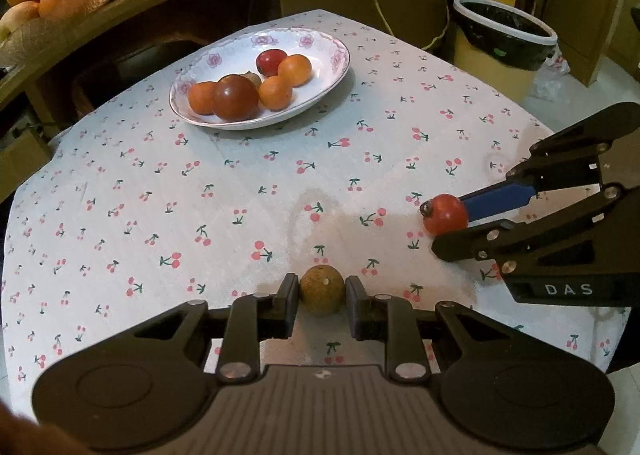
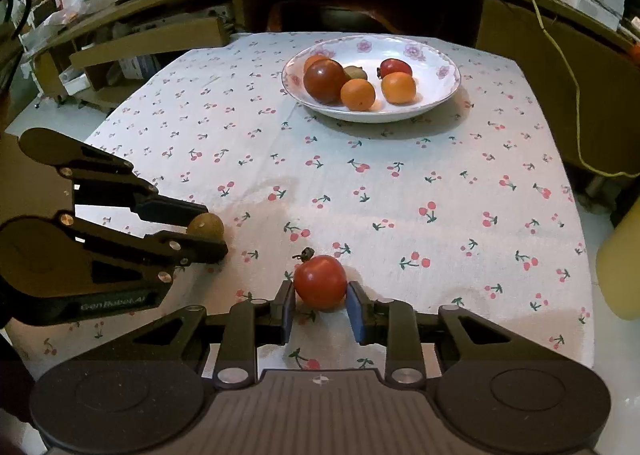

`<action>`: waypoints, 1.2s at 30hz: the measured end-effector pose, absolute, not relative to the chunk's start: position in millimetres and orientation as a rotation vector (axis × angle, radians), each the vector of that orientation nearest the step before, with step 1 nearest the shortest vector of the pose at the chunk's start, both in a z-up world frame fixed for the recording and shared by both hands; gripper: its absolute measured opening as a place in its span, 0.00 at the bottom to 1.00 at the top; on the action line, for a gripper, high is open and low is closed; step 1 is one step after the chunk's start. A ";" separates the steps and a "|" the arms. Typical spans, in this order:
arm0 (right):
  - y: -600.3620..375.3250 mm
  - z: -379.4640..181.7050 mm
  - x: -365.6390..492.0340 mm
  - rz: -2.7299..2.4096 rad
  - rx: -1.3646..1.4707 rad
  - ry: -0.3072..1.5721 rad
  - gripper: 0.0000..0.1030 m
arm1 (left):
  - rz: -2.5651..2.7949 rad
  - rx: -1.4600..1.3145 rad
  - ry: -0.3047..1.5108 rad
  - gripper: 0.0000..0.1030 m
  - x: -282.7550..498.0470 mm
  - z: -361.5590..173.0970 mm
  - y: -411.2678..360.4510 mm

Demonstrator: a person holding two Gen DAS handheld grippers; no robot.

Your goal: Organize fruits

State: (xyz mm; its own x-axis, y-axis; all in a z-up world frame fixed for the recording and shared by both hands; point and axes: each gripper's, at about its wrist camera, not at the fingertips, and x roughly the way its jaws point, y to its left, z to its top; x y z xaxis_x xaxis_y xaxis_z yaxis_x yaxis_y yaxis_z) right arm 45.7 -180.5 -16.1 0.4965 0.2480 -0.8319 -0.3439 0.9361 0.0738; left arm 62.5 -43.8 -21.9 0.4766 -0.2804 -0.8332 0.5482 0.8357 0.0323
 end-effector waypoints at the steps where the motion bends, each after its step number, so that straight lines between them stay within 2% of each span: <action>1: -180.0 -16.1 45.6 0.357 -0.107 0.985 0.30 | -0.514 0.321 0.945 0.30 61.9 -22.0 -44.6; 13: -181.6 -16.0 48.7 0.369 -0.096 0.994 0.32 | -0.466 0.306 0.978 0.37 60.2 -21.0 -44.4; 19: -182.4 -14.4 51.3 0.367 -0.071 1.005 0.38 | -0.457 0.295 0.981 0.37 60.2 -20.9 -45.1; 30: -182.9 -11.5 57.8 0.367 -0.058 0.978 0.39 | -0.458 0.283 0.971 0.36 62.3 -20.1 -46.3; 31: -181.6 -12.2 58.8 0.368 -0.063 0.980 0.37 | -0.456 0.282 0.969 0.34 62.7 -20.0 -46.1; 34: -179.1 -14.4 60.2 0.363 -0.086 0.992 0.25 | -0.453 0.280 0.961 0.29 64.3 -18.2 -45.5; 36: -179.0 -13.7 60.3 0.366 -0.090 0.992 0.25 | -0.460 0.271 0.959 0.29 65.8 -16.2 -46.2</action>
